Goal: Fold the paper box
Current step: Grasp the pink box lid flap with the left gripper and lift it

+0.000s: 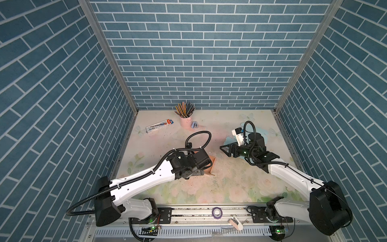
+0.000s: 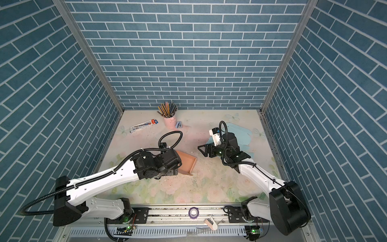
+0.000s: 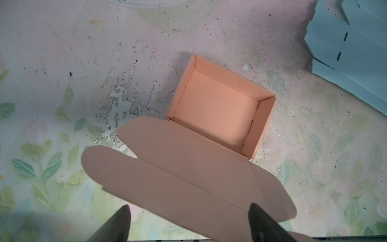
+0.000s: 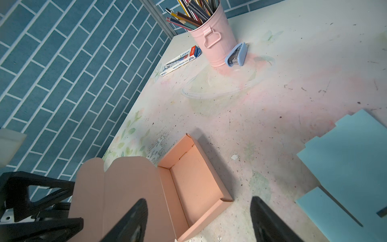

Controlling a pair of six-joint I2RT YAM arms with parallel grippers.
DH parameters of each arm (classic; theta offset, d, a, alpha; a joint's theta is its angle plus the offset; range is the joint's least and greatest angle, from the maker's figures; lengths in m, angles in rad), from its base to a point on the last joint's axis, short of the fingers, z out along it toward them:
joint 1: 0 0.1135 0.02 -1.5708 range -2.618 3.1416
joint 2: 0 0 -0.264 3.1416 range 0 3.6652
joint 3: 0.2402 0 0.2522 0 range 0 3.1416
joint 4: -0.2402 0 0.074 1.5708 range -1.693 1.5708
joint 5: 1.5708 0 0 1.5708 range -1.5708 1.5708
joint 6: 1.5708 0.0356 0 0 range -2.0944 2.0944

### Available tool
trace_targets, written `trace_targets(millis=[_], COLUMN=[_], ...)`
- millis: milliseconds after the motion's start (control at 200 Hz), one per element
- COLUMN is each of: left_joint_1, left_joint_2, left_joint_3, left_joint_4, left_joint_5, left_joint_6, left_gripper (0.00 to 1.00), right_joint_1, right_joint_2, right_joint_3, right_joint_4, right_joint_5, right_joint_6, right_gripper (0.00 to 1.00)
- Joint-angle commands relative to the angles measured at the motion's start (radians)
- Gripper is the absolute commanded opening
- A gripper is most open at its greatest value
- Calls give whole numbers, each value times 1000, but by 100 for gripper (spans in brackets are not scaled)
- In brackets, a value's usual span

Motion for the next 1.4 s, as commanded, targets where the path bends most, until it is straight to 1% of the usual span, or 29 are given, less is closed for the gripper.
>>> trace_targets(millis=[0,185,320,390,525,670,820,905,925,1055,1170,1230,1305,1395], left_joint_1=[-7,-8,-7,-6,-6,2,19,30,35,81,144,184,222,243], left_joint_2=[-14,-4,-6,-11,-22,-38,-57,-60,-60,-48,-28,-7,30,79], left_joint_3=[-30,-32,-41,-49,-56,-59,-55,-47,-45,-30,26,77,140,209], left_joint_4=[32,36,44,54,54,52,62,64,65,72,55,38,24,-5], left_joint_5=[-37,-46,-51,-53,-63,-69,-64,-55,-52,-7,51,100,179,244], left_joint_6=[-57,-55,-61,-67,-76,-70,-44,-31,1,95,249,366,524,683], left_gripper=[83,68,51,44,35,23,13,8,7,0,0,0,0,0], right_joint_1=[21,40,43,47,53,58,59,59,60,63,67,68,71,72], right_joint_2=[-27,-42,-56,-63,-72,-84,-102,-127,-137,-195,-237,-235,-196,-132], right_joint_3=[34,18,8,5,9,0,-27,-59,-69,-137,-218,-251,-268,-249], right_joint_4=[-35,-42,-50,-61,-90,-87,-33,34,54,196,382,469,561,608], right_joint_5=[27,46,58,71,94,91,62,32,25,-30,-81,-100,-156,-205], right_joint_6=[-54,-80,-84,-91,-116,-136,-139,-141,-142,-168,-206,-227,-268,-298], right_gripper=[78,77,77,77,76,76,75,75,75,75,75,75,75,75])
